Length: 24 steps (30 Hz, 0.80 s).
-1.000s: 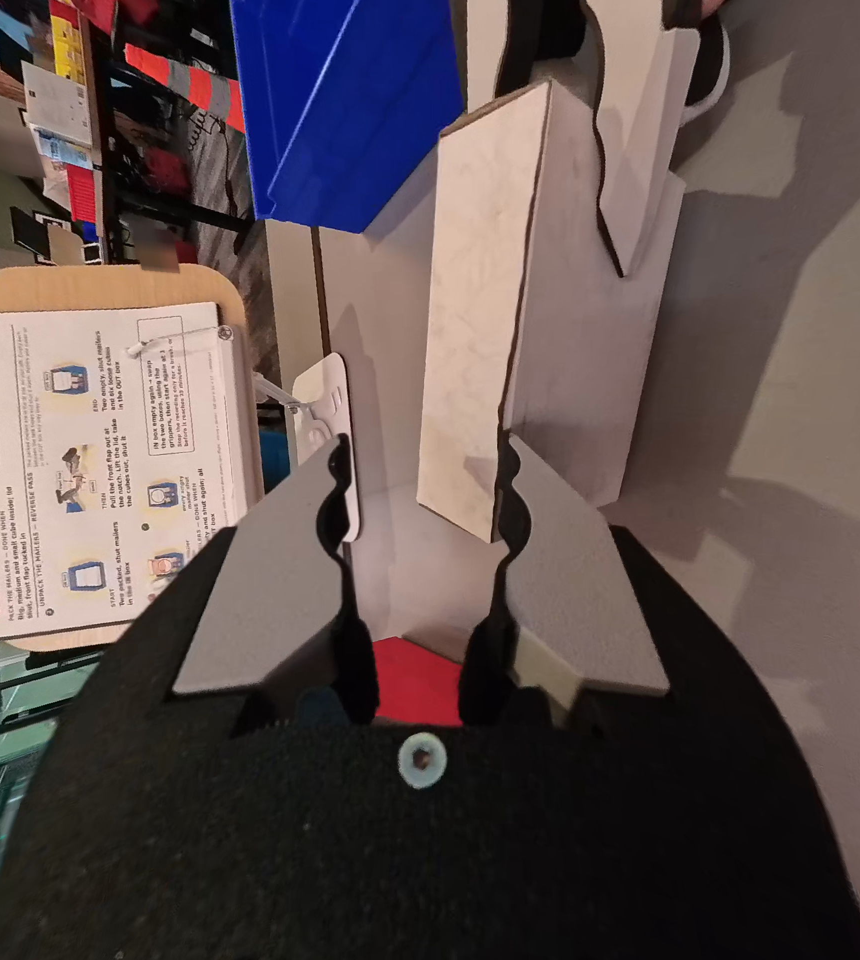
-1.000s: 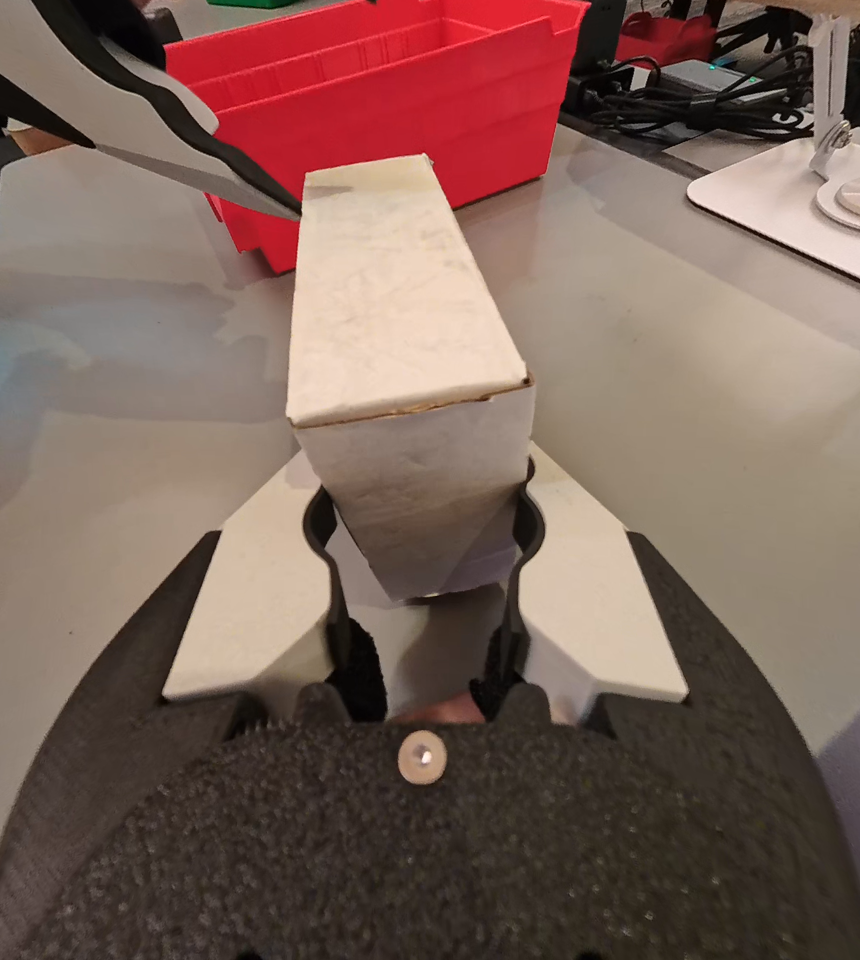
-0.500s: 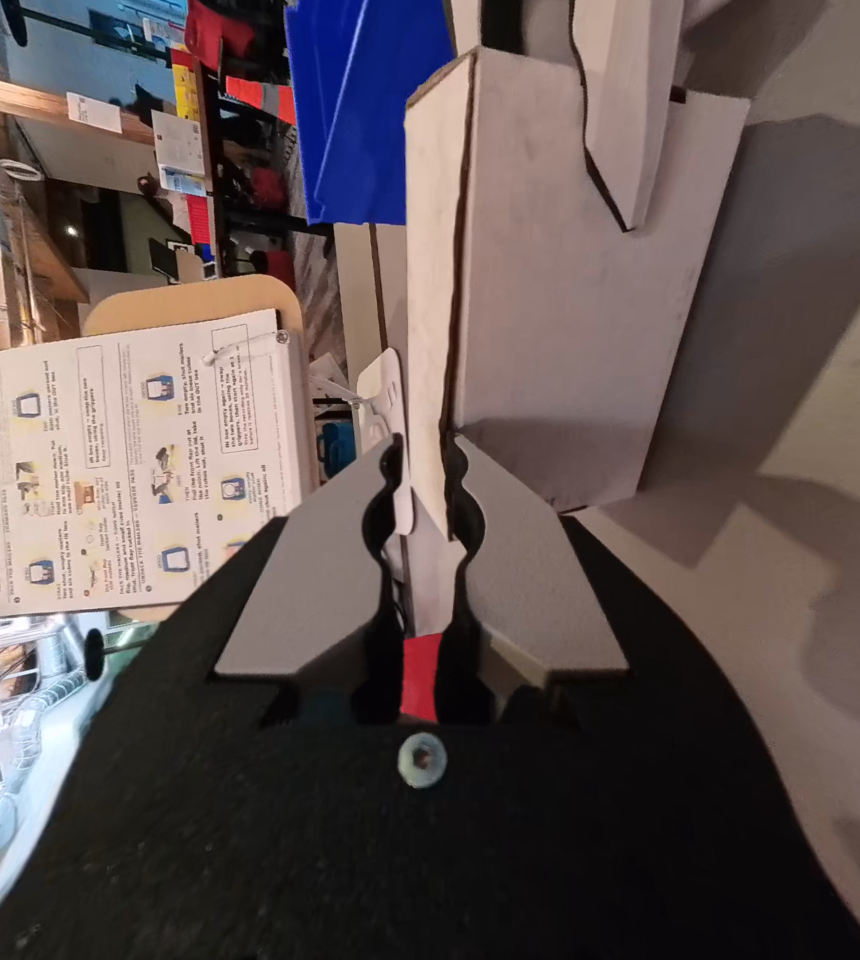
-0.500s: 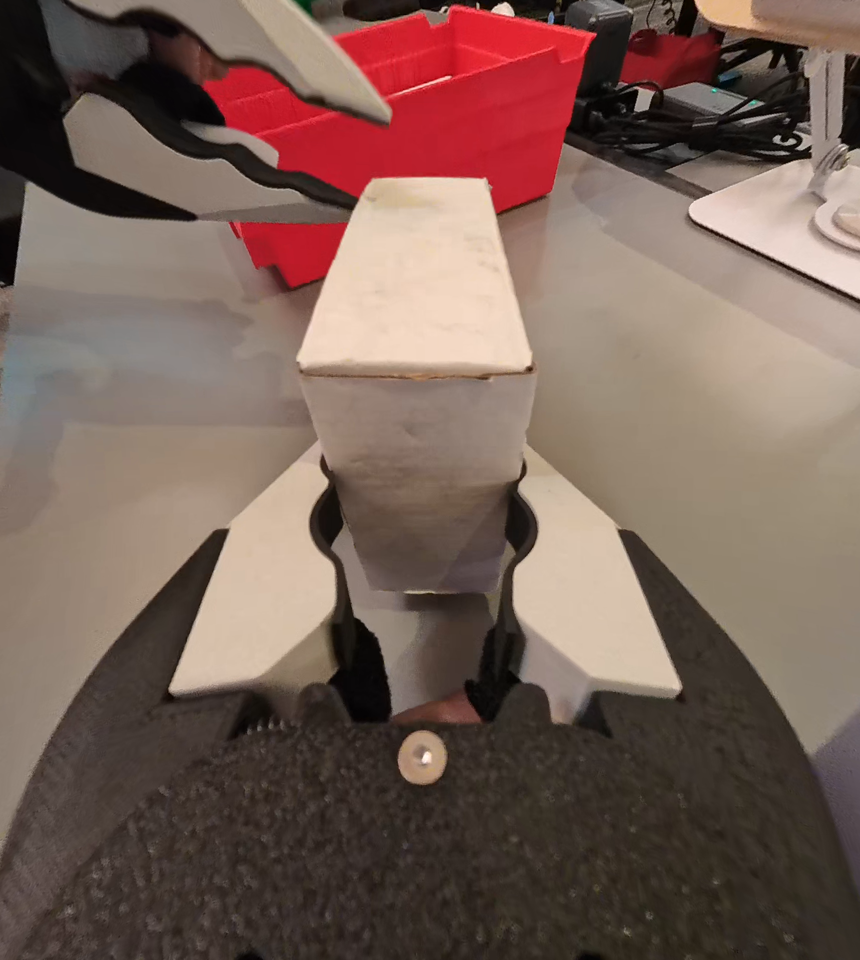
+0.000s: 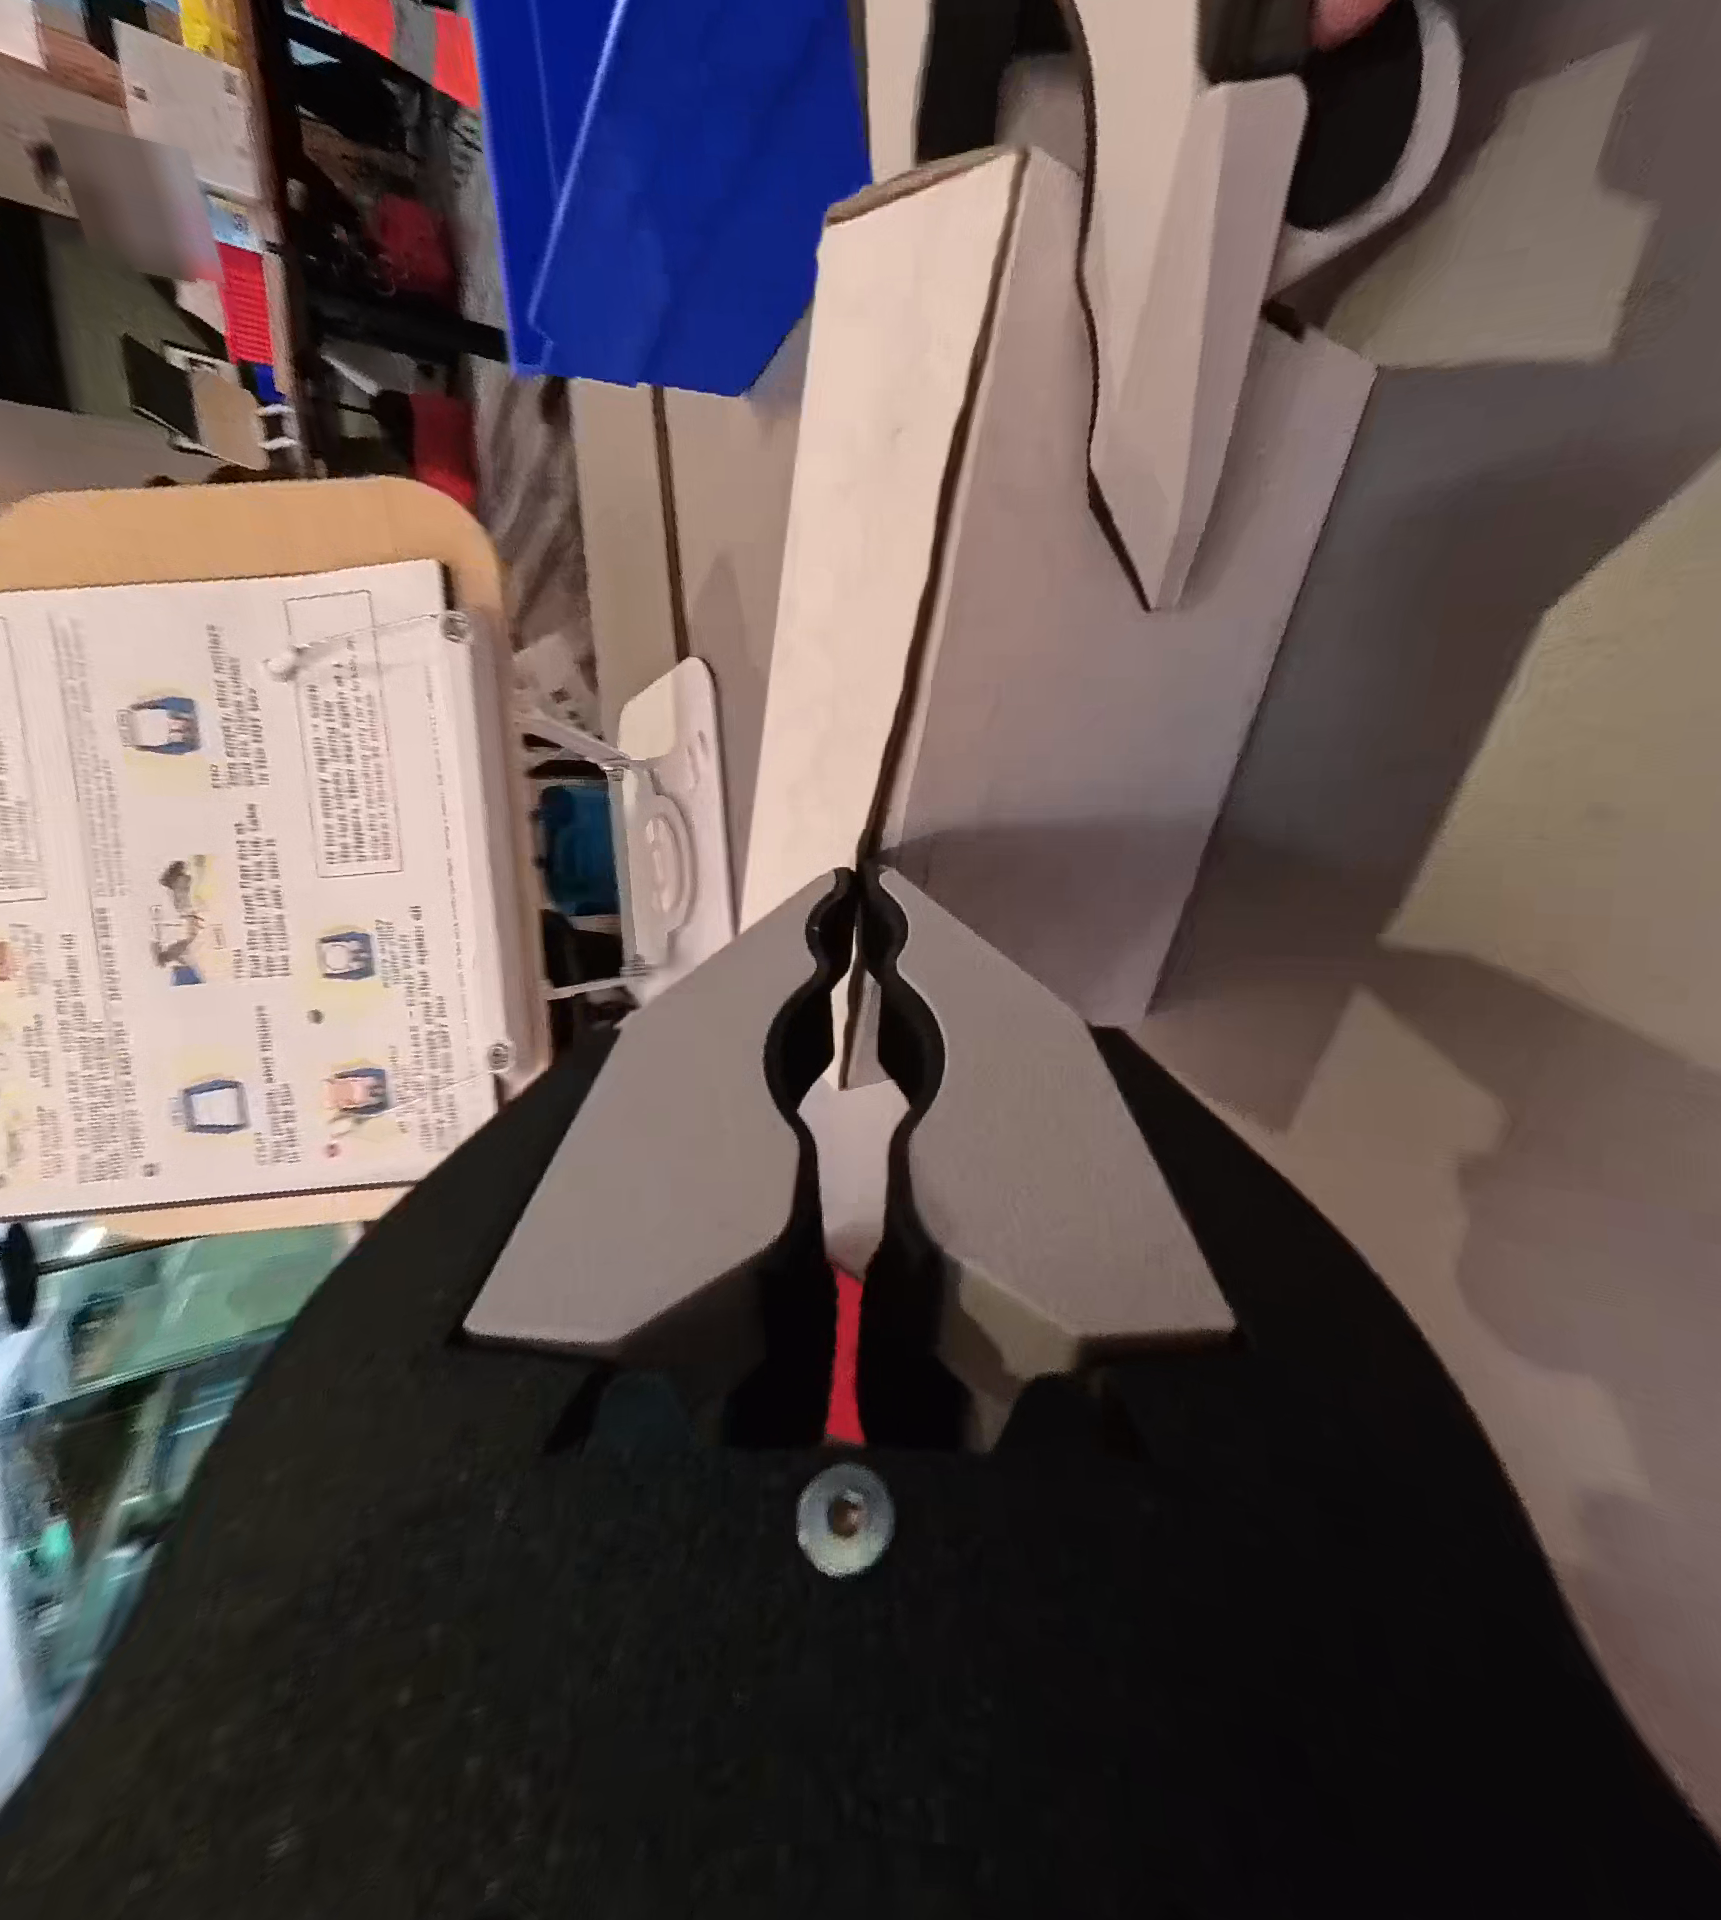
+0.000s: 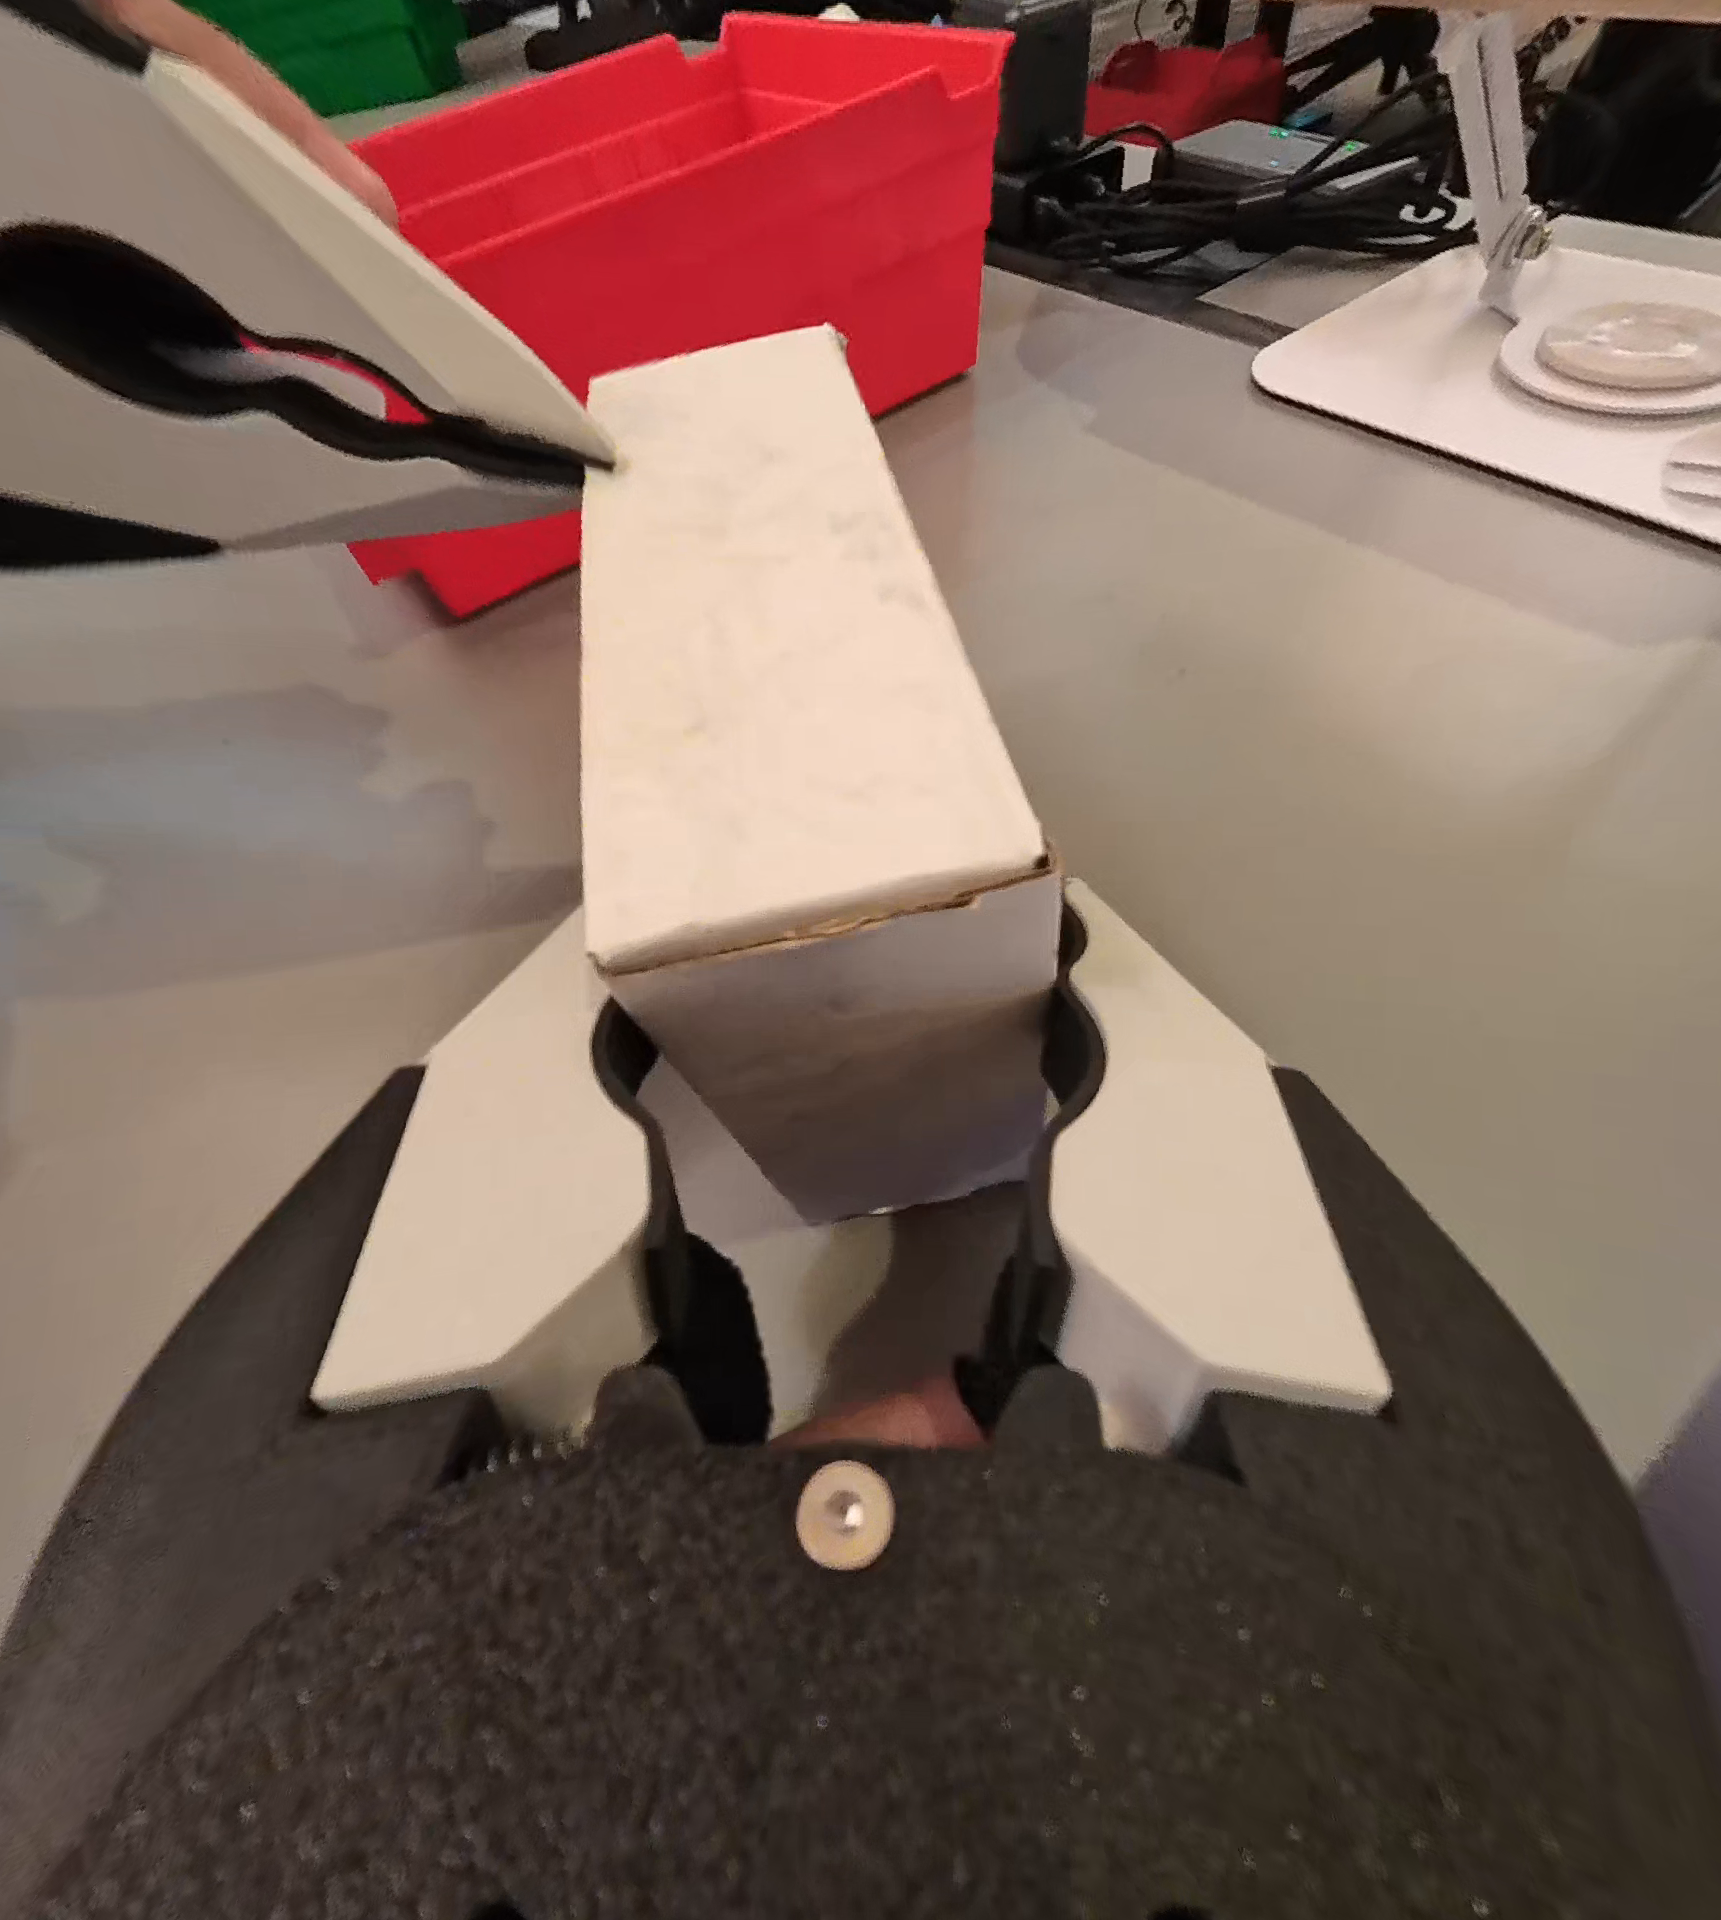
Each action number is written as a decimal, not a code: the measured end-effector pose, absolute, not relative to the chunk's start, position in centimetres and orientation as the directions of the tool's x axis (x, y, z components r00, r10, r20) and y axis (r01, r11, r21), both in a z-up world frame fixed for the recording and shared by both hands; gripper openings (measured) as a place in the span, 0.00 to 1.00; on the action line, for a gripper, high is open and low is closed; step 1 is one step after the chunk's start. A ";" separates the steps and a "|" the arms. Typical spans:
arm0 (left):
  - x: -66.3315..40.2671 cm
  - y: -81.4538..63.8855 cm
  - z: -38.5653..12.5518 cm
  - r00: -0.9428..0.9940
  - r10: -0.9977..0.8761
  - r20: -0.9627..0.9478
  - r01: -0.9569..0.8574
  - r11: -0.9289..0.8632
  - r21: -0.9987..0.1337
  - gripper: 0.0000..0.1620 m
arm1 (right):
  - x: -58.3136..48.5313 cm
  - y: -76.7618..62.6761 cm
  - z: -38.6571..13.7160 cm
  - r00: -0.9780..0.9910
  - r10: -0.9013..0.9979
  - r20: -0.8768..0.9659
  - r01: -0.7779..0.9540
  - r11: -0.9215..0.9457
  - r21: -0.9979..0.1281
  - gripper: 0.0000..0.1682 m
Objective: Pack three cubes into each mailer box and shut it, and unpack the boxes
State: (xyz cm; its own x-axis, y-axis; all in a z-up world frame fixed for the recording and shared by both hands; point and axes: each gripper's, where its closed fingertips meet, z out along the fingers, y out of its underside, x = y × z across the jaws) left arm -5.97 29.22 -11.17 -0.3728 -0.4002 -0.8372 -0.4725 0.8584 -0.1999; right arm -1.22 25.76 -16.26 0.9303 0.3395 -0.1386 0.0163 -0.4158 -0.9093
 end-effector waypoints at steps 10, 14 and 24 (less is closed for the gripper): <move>-5.8 27.9 -9.0 -0.426 -0.587 -0.688 -0.487 0.790 -0.373 0.00 | -1.1 25.3 -16.7 0.926 0.378 -0.002 0.173 -0.430 -0.886 0.42; -6.0 27.9 -9.9 -0.461 -0.436 -0.773 -0.438 0.869 -0.230 0.00 | -1.2 24.7 -16.6 0.919 0.391 -0.050 0.151 -0.466 -0.872 0.42; -6.6 27.1 -10.0 -0.423 -0.350 -0.836 -0.348 0.914 -0.206 0.17 | -1.9 22.9 -17.0 0.891 0.445 -0.090 0.187 -0.541 -0.820 0.43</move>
